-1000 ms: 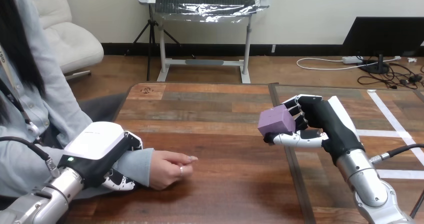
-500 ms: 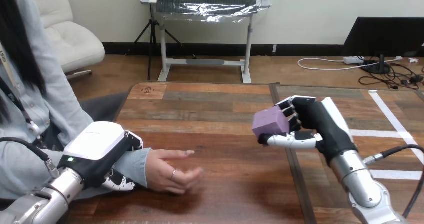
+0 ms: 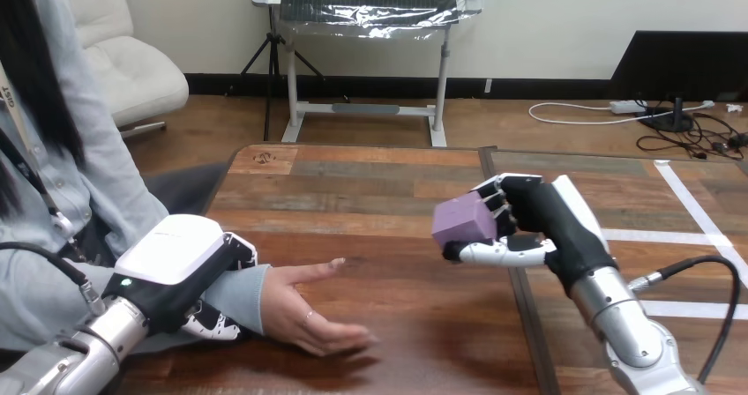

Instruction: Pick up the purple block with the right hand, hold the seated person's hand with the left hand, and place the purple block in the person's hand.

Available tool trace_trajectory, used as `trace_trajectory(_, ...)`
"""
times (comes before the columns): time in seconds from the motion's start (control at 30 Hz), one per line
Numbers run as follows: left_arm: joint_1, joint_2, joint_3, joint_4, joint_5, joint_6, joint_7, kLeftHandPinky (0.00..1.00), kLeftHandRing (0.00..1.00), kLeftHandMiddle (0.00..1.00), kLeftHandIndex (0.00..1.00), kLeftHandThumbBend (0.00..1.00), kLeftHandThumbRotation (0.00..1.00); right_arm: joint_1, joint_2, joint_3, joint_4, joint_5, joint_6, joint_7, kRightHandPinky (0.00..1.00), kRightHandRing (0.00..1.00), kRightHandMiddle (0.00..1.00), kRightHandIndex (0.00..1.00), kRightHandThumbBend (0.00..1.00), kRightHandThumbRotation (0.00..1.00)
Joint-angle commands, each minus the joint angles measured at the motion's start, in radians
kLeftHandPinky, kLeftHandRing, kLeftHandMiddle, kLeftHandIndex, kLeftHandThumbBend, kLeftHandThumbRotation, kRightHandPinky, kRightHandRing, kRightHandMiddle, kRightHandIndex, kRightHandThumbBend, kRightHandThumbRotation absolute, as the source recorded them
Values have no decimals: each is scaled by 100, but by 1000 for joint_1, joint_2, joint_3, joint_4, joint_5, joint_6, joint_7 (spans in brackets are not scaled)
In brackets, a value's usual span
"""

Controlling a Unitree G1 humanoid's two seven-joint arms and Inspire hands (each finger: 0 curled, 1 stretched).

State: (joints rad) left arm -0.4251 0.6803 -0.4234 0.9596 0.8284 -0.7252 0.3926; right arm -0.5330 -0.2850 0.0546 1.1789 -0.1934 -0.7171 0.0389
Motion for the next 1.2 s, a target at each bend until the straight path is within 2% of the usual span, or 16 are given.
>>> trace_trajectory(0.0, -41, 1, 29, -134, -44, -29, -7, 31, 33, 37, 38, 86, 0, -41, 11, -13, -32, 18, -30, 3, 34, 38, 45, 50, 75, 0)
trace_trajectory(0.23, -28, 1, 48, -199, -75, -20, -48, 32, 33, 37, 38, 87, 0, -40, 24, -8, -34, 10, -21, 1, 34, 38, 45, 50, 75, 0)
trace_trajectory(0.43, -21, 0, 61, -250, -90, -21, -55, 32, 33, 37, 38, 89, 0, -39, 39, -10, -30, 21, -23, 25, 34, 38, 45, 50, 74, 0)
trace_trajectory(0.83, -11, -5, 83, -355, -113, 19, -106, 33, 34, 38, 38, 89, 0, -33, 65, 6, -22, -1, -37, 5, 33, 38, 45, 50, 75, 0)
trace_trajectory(0.9, -11, -8, 86, -369, -120, 25, -117, 33, 34, 38, 38, 89, 0, -33, 66, 22, -25, -26, -33, -21, 33, 37, 45, 50, 76, 0)
trace_trajectory(1.03, -15, -13, 89, -380, -117, 31, -119, 33, 35, 38, 38, 88, 0, -31, 73, 35, -27, -46, -35, -41, 33, 37, 44, 50, 76, 0)
trace_trajectory(1.17, -27, -20, 87, -385, -109, 39, -125, 33, 34, 38, 38, 88, 0, -27, 92, 31, -26, -37, -37, -31, 32, 36, 43, 49, 76, 0)
